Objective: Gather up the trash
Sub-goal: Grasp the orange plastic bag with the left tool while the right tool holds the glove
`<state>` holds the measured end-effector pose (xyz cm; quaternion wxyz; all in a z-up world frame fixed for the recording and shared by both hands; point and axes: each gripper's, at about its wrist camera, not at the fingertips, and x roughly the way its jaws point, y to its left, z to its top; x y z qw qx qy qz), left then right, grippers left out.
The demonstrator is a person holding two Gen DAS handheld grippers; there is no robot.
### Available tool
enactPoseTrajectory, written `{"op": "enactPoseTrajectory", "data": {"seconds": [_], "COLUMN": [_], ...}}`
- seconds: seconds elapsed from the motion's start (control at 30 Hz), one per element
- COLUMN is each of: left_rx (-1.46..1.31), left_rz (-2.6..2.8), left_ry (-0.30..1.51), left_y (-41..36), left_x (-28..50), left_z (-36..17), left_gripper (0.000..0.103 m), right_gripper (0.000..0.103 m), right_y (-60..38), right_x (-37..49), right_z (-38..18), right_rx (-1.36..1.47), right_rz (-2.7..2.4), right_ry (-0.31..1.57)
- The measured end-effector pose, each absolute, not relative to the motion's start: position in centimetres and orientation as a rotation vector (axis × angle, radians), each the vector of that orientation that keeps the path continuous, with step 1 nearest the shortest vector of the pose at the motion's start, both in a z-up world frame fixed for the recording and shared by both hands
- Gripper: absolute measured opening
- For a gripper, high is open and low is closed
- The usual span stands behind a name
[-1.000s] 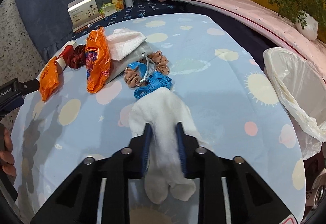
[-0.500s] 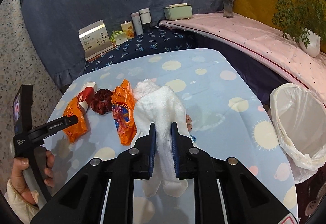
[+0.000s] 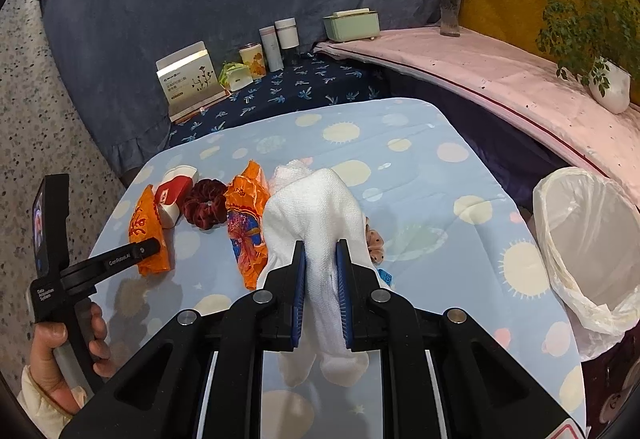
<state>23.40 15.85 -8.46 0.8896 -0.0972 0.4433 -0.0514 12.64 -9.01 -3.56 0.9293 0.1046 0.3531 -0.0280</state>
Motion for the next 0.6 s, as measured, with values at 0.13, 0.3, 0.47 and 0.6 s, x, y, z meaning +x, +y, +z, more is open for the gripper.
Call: {"op": "enactPoseTrajectory", "data": {"seconds": [0.13, 0.3, 0.47, 0.6], "left_rx": [-0.191, -0.164, -0.137, -0.105], "left_rz": [-0.134, -0.196, -0.265, -0.33], "left_ry": [0.888, 0.843, 0.805, 0.78], "left_y": [14.5, 11.8, 8.6, 5.4], "left_x": [22.1, 20.6, 19.1, 17.8], "left_z": [-6.7, -3.9, -1.5, 0.3], "left_gripper": [0.028, 0.027, 0.027, 0.027], "right_gripper": [0.014, 0.014, 0.014, 0.014], "right_y": [-9.6, -10.8, -12.2, -14.0], "right_x": [12.1, 11.0, 9.8, 8.5], "right_z": [-2.6, -0.9, 1.2, 2.7], "right_rx": [0.223, 0.232, 0.234, 0.244], "right_rz": [-0.064, -0.076, -0.096, -0.121], "right_ry": [0.699, 0.654, 0.603, 0.561]}}
